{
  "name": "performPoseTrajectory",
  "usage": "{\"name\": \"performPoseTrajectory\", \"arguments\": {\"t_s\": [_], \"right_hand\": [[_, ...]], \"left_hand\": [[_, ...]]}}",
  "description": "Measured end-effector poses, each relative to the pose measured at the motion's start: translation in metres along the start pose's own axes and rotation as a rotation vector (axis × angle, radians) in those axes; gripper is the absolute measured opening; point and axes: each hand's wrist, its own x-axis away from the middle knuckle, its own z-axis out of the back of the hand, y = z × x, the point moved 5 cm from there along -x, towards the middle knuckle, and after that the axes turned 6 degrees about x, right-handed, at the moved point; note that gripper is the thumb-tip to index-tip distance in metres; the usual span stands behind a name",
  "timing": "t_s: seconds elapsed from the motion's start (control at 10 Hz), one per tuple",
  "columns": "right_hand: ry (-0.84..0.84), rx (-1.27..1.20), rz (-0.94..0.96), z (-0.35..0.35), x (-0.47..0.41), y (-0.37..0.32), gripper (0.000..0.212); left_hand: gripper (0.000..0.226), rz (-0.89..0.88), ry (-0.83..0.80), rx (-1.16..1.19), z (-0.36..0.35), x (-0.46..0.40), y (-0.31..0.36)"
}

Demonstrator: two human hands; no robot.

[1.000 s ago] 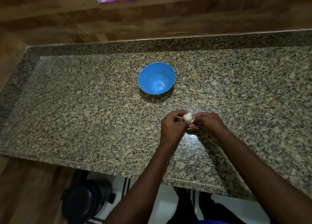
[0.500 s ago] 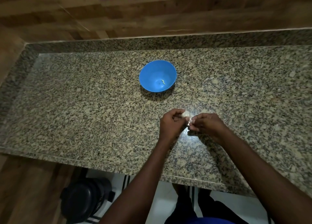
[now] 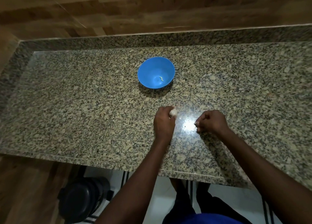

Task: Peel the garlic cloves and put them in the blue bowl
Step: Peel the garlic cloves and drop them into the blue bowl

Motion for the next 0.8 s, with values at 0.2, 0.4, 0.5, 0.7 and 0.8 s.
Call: {"name": "performPoseTrajectory", "arguments": {"t_s": [0.2, 0.4, 0.5, 0.7, 0.8], "right_hand": [[-0.132, 0.499, -0.076, 0.007, -0.023, -0.015, 0.005], [-0.239, 0.463, -0.214, 0.005, -0.023, -0.028, 0.009], [-0.211, 0.546, -0.147, 0.003, -0.022, -0.033, 0.011], [0.001, 0.961, 0.098, -0.01, -0.011, -0.056, 0.018], [0.046, 1.012, 0.246, -0.022, 0.003, -0.065, 0.013]], "left_hand": [[0.051, -0.236, -0.035, -0.23, -0.007, 0.025, 0.026], [0.043, -0.357, -0.187, -0.258, -0.022, 0.059, 0.016], [0.044, -0.35, -0.196, -0.327, -0.02, 0.057, 0.003], [0.048, -0.342, -0.245, -0.446, -0.024, 0.055, -0.006], [0.048, -0.344, -0.239, -0.451, -0.024, 0.056, -0.003]]}}
